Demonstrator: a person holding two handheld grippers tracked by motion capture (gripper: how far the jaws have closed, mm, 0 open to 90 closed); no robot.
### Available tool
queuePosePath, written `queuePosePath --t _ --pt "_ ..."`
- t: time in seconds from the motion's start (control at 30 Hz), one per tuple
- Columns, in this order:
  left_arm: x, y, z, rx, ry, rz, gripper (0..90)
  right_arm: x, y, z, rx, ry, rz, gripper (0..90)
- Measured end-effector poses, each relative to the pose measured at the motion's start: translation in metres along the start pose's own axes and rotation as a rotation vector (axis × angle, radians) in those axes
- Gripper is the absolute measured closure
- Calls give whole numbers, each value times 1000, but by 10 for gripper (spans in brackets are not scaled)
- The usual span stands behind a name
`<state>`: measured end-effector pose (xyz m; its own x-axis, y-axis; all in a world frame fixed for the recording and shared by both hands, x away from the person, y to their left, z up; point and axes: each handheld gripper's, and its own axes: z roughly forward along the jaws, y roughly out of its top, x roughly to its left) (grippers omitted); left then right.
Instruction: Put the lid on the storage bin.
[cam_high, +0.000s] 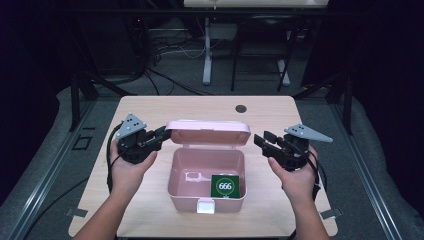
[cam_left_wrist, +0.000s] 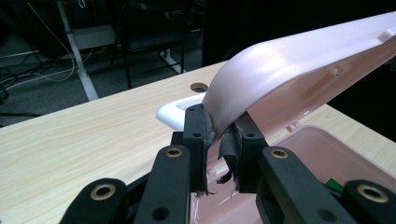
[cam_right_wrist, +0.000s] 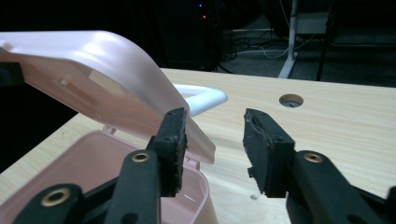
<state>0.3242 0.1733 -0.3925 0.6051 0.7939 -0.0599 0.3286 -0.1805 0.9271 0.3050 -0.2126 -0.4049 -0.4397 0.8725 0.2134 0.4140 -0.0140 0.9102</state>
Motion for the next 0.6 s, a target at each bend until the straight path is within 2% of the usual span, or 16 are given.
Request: queuePosePath --t 0.27,0.33,0.47,0.6 --pt "-2 -5 -4 1 -9 2 785 -8 0 3 -15 -19 -7 470" --pt "-3 -6 -5 3 -11 5 784 -10 0 4 -26 -23 -3 454" --pt "-4 -6 -7 6 -14 5 781 -12 -1 6 -5 -33 -10 434" --pt "-4 -7 -9 1 -20 4 780 -12 -1 6 -11 -36 -12 427"
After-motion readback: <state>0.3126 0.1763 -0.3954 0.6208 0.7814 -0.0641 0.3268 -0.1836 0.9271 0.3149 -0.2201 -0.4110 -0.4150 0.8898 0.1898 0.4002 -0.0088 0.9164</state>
